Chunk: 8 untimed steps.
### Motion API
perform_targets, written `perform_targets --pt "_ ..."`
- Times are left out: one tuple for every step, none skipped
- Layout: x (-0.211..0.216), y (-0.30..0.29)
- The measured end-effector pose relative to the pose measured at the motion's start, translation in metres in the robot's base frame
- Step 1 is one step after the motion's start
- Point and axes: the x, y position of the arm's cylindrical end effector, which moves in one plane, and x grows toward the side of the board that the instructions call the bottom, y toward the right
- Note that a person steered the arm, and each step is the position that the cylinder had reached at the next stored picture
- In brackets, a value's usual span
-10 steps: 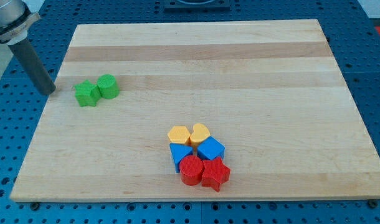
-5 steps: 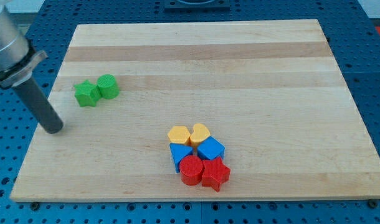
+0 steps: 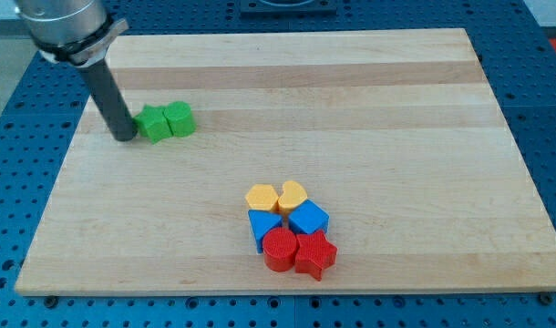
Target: Move green blocks towards center
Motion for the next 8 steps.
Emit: perform_targets --pt "-0.018 0.017" --pt "-0.021 0.018" --pt "0.013 0.007" --pt "0.038 0.021" --pt "0.023 0.070" --pt "0.005 0.101" --pt "0.003 0.109" --pt "0.018 0.109"
